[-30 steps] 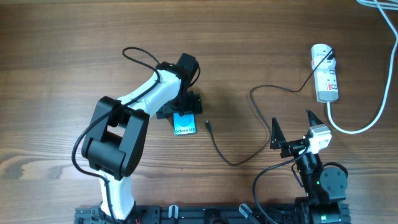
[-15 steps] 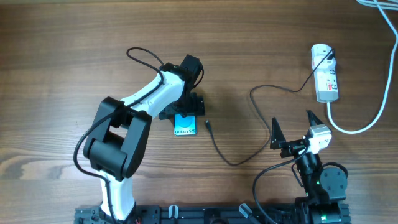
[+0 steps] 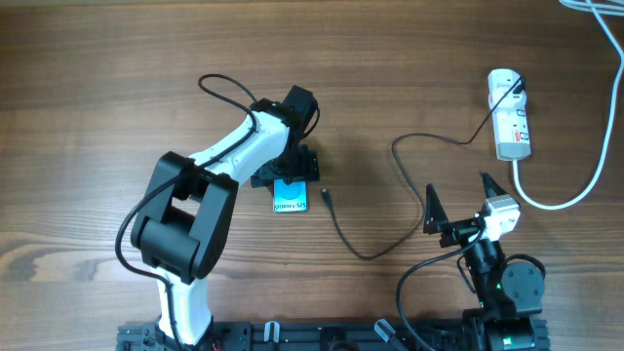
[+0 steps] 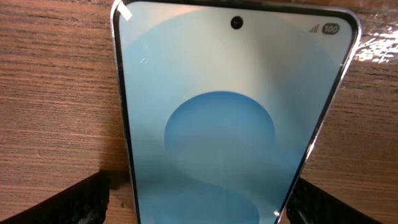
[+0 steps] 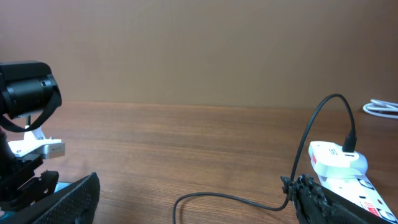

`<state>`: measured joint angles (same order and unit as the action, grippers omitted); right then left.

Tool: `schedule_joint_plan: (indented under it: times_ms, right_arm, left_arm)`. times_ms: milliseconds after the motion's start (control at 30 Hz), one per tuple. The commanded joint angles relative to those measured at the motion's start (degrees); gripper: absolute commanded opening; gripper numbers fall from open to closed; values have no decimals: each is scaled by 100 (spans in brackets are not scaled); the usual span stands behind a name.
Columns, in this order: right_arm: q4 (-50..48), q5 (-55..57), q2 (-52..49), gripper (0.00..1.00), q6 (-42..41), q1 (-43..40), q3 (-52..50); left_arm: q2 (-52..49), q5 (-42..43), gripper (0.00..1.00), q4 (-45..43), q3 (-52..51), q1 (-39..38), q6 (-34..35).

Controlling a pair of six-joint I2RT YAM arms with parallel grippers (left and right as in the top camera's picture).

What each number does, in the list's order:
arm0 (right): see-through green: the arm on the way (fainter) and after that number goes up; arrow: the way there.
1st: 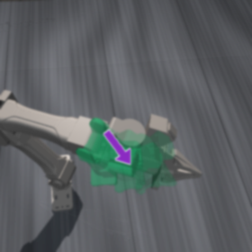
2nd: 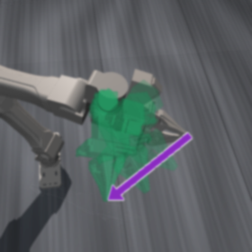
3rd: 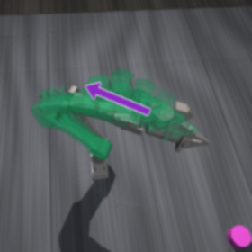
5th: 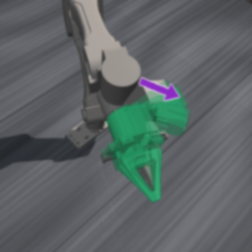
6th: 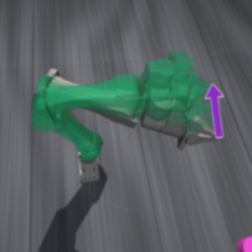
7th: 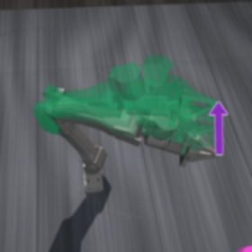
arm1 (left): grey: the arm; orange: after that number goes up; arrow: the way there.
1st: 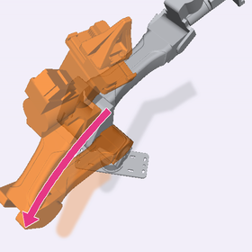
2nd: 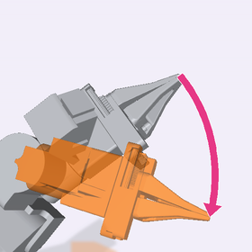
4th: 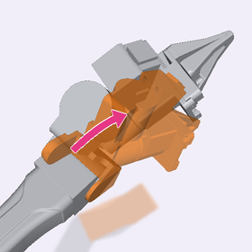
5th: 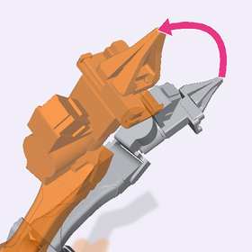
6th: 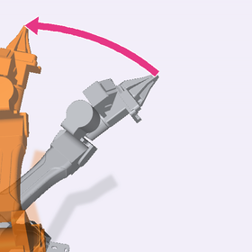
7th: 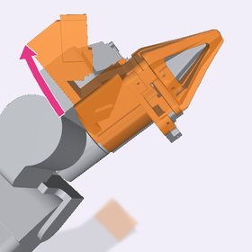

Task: Plug charger to phone and switch on socket
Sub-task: 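Lift the phone upright with the left gripper and hold it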

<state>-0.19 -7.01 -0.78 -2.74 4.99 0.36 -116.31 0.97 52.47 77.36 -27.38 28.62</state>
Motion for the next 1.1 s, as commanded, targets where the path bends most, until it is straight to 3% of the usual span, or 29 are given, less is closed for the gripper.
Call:
schedule_joint_plan:
  times_ms: [0,433,767,1067]
  right_arm:
    - [-15,105,57,100,-35,28,-7]
    - [-15,105,57,100,-33,28,-7]
    - [-15,105,57,100,-35,28,-7]
    - [-15,105,57,100,-33,28,-7]
  left_arm:
    - [-83,-79,92,-11,-66,-15,11]
    - [-83,-76,84,-13,-66,-15,9]
    - [-81,-33,72,35,-66,-11,-229]
    - [157,-33,73,55,-63,-11,-225]
